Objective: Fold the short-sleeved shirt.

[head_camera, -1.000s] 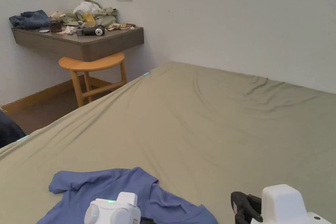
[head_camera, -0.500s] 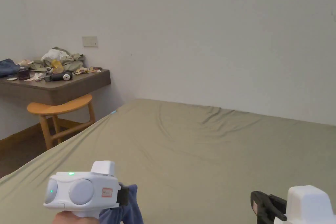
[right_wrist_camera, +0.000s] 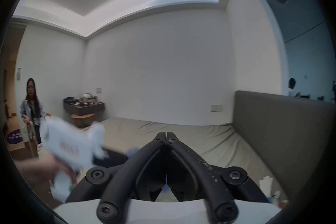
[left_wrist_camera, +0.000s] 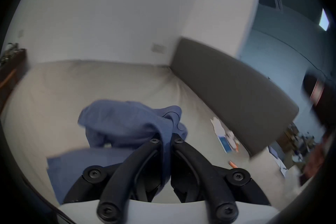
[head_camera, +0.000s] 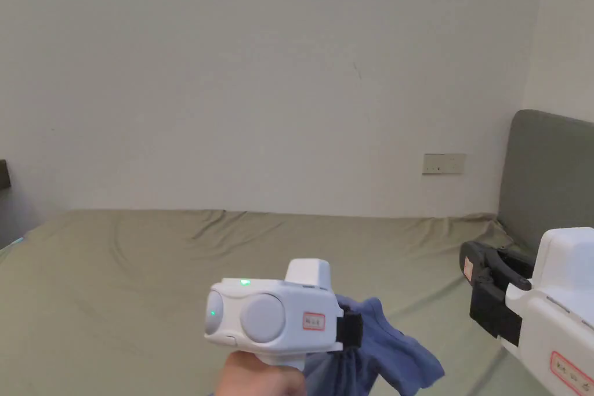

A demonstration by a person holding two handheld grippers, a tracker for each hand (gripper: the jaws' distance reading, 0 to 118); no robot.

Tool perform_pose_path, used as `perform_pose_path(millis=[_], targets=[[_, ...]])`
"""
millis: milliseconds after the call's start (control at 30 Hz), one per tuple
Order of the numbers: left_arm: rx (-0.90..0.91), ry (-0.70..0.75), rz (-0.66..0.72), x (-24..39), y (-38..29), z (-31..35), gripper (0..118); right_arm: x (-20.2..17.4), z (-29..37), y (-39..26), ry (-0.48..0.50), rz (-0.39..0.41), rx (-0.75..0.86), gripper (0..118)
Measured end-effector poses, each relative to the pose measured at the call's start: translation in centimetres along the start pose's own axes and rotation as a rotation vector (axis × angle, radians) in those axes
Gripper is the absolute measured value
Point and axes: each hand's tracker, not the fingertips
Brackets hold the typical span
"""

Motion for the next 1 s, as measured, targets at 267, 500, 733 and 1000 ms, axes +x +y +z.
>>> perform_pose_path(millis=[267, 500, 733, 1000], targets=[[-0.486, -0.063, 0.055, 9.1, -19.1, -13.2, 5, 4.4, 4.0, -1.4, -0.094, -0.055, -0.038, 1], [-0.605, -0.006, 0.188, 8.3, -26.3, -14.4, 74, 5.0, 4.7, -2.0, -0.091, -0.082, -0.052, 1], [-0.063, 0.000, 0.287, 0.5, -14.1, -2.7, 103, 5.6, 5.1, -2.0, -0.085, -0.067, -0.045, 1], [0.659, 0.673, -0.104, -5.8, -2.7, 25.8, 118, 5.6, 3.9, -2.6, -0.119, -0.072, -0.063, 1]])
